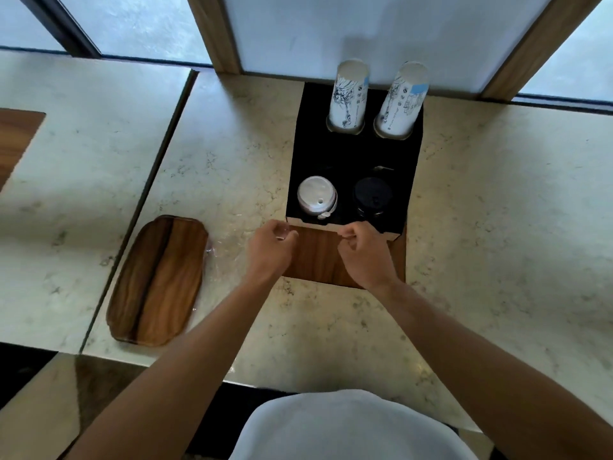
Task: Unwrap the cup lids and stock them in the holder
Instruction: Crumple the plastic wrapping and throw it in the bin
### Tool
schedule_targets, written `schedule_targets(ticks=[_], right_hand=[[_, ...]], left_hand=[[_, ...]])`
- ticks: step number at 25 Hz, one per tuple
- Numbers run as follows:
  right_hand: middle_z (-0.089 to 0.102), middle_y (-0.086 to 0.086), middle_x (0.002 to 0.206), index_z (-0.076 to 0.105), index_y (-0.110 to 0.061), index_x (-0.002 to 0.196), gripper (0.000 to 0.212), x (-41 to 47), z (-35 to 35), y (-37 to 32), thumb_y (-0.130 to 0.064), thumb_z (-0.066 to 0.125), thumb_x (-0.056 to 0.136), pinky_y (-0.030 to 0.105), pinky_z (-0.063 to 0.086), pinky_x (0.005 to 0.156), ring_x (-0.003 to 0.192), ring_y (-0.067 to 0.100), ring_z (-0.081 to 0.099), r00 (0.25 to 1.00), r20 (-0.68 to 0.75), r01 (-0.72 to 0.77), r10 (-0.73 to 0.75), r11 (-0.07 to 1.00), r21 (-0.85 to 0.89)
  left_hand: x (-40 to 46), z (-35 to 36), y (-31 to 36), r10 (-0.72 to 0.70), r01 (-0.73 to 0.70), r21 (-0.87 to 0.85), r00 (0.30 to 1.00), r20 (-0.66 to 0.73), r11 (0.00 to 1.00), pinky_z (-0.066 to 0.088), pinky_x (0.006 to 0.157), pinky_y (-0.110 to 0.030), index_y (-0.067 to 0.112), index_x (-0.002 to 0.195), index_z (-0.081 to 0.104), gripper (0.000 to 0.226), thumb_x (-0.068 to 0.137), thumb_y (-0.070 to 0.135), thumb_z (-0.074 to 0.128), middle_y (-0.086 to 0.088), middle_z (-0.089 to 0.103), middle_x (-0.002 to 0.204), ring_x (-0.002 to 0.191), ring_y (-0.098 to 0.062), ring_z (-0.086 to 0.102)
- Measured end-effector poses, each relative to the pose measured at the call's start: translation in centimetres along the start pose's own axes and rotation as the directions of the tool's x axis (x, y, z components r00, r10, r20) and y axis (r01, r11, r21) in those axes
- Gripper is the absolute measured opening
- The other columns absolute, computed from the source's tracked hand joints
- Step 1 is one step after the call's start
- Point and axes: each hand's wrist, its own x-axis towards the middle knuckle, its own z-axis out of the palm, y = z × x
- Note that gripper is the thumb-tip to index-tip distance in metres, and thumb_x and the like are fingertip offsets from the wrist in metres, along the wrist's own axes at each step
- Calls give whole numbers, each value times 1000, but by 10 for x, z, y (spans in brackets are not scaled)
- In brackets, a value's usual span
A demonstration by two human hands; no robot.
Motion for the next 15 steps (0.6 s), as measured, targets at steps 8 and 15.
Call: schedule_targets(ticks=[8, 15], right_hand=[[67, -1, 107, 70, -15, 108, 20, -16, 76, -39, -12, 59, 93, 33, 56, 87, 95, 16, 66, 977, 211, 58, -41, 996, -74], [69, 3, 105, 66, -14, 108, 21, -32, 132, -57, -22, 56, 92, 35, 55, 83, 97, 22, 66, 930, 359, -33, 80, 991, -133]], left_hand=[[-30, -69, -72, -96, 105, 39, 978, -183, 994, 42, 63, -15, 10, 114, 74, 28, 91, 25, 70, 3, 72, 97, 82, -8, 65], [-54, -99, -123, -213, 225, 21, 945, -249, 974, 39, 62, -13, 10, 113, 73, 26, 92, 25, 68, 1, 72, 101, 87, -11, 63]])
